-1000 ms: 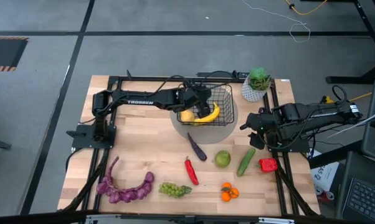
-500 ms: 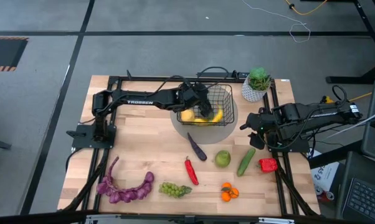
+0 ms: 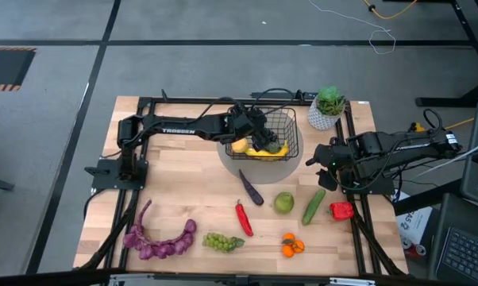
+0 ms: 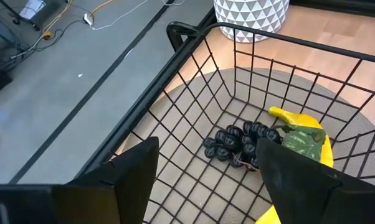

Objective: Build produce basket
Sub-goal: Put the green pear into the black wire basket

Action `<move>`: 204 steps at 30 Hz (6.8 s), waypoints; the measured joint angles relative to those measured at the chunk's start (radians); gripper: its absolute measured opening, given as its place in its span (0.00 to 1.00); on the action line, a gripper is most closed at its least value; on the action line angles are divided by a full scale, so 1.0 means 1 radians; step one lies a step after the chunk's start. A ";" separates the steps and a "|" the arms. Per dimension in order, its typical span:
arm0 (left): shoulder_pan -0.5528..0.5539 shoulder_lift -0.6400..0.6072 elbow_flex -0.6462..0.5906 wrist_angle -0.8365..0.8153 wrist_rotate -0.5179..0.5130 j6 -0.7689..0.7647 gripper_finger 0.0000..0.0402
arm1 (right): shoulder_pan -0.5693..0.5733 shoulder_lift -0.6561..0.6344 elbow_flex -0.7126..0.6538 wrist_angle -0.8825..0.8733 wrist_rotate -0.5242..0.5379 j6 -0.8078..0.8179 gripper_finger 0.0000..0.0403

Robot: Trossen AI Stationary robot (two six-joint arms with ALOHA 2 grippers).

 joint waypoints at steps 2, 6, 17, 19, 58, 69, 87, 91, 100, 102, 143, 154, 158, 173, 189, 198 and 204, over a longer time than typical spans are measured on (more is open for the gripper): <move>-0.002 0.000 0.000 0.000 0.000 -0.001 0.66 | 0.000 0.000 0.000 0.000 0.000 0.000 0.63; -0.016 0.000 0.000 -0.043 0.028 -0.052 0.66 | 0.000 0.000 0.000 0.000 0.000 0.000 0.63; -0.124 -0.037 0.004 -0.361 0.093 0.063 0.66 | 0.000 0.000 0.000 0.001 0.000 0.000 0.63; -0.147 -0.064 0.004 -0.405 0.057 0.095 0.66 | 0.000 0.000 0.000 0.001 0.000 0.000 0.63; -0.657 -0.169 0.051 -0.454 0.105 -0.501 0.66 | 0.002 0.000 -0.150 0.389 0.000 -0.053 0.63; -0.647 -0.151 0.051 -0.473 0.091 -0.503 0.66 | 0.085 0.058 -0.217 0.656 -0.088 -0.071 0.63; -0.647 -0.152 0.051 -0.477 0.092 -0.497 0.66 | 0.137 0.151 -0.358 1.018 -0.171 -0.101 0.63; -0.647 -0.152 0.051 -0.479 0.091 -0.497 0.66 | 0.136 0.182 -0.358 1.033 -0.176 -0.082 0.63; -0.647 -0.152 0.051 -0.480 0.091 -0.493 0.66 | 0.136 0.208 -0.358 1.052 -0.178 -0.082 0.63; -0.647 -0.152 0.051 -0.479 0.091 -0.473 0.66 | 0.136 0.208 -0.358 1.054 -0.178 -0.082 0.63; -0.647 -0.152 0.051 -0.479 0.091 -0.453 0.66 | 0.136 0.208 -0.240 1.081 -0.212 -0.190 0.01; -0.648 -0.152 0.051 -0.480 0.091 -0.446 0.66 | 0.136 0.195 0.018 0.835 0.050 -0.420 0.00; -0.648 -0.152 0.051 -0.482 0.091 -0.445 0.66 | 0.136 0.191 0.124 0.736 0.226 -0.517 0.00; -0.596 -0.153 0.051 -0.489 0.074 -0.443 0.66 | 0.003 0.157 0.220 0.710 0.540 -0.712 0.00; -0.591 -0.153 0.051 -0.498 0.077 -0.443 0.66 | -0.402 0.213 0.220 1.013 -0.001 -0.720 0.01; -0.590 -0.153 0.051 -0.509 0.077 -0.393 0.66 | -0.501 0.352 0.180 1.039 -0.087 -0.575 0.01; -0.591 -0.153 0.051 -0.508 0.076 -0.393 0.66 | -0.500 0.433 0.180 1.072 -0.089 -0.576 0.02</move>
